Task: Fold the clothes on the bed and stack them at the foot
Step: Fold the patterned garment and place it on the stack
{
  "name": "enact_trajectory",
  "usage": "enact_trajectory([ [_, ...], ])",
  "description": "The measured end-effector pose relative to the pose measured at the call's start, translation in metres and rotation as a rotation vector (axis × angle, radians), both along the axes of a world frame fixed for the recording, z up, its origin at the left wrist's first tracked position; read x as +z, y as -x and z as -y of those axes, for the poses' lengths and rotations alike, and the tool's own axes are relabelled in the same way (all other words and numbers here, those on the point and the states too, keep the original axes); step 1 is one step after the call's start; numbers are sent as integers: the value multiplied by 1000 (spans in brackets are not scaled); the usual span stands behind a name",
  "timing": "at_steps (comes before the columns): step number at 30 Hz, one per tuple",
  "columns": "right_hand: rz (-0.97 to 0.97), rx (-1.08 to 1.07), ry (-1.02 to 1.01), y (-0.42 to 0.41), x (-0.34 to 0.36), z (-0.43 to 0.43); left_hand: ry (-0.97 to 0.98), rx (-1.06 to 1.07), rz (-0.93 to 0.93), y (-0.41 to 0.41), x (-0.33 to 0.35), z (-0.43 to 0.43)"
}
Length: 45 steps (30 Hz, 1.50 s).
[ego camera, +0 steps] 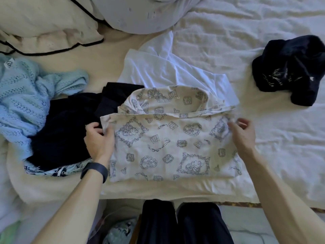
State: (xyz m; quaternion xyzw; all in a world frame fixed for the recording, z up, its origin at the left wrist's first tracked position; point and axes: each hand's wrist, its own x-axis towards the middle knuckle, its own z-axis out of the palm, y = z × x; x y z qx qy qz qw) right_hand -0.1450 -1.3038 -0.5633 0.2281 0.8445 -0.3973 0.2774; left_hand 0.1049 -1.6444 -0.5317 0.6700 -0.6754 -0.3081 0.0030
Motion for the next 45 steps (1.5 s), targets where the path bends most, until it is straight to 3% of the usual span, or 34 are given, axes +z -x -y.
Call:
enact_trajectory([
  [5, -43, 83, 77, 15, 1, 16, -27, -49, 61, 11, -1, 17],
  [9, -72, 86, 122, 28, 8, 22, -16, -139, -19, 12, -1, 38],
  [17, -261, -98, 284, 42, 27, 28, -59, 182, -381, 19, -3, 61],
  [23, -310, -111, 291, 58, 20, 56, -41, 239, -421, 52, -16, 77],
  [29, -337, -75, 199, 82, 10, 73, 39, 159, -268, 68, -29, 93],
  [34, -229, 42, -43, 86, -5, 67, 42, -21, -72, 78, -29, 83],
  [36, -295, 117, -168, 72, 3, 65, 258, -202, 55, 78, -22, 59],
  [38, -468, 293, -253, 42, 15, 71, 450, -504, 50, 74, -13, 17],
  [40, -633, 521, -232, -5, 22, 86, 391, -787, -26, 70, -15, -39],
  [42, -693, 831, -211, -55, 18, 104, 249, -1027, 15, 62, -24, -92],
  [45, -568, 1182, -290, -83, -1, 101, 172, -1181, 164, 38, -43, -103],
])
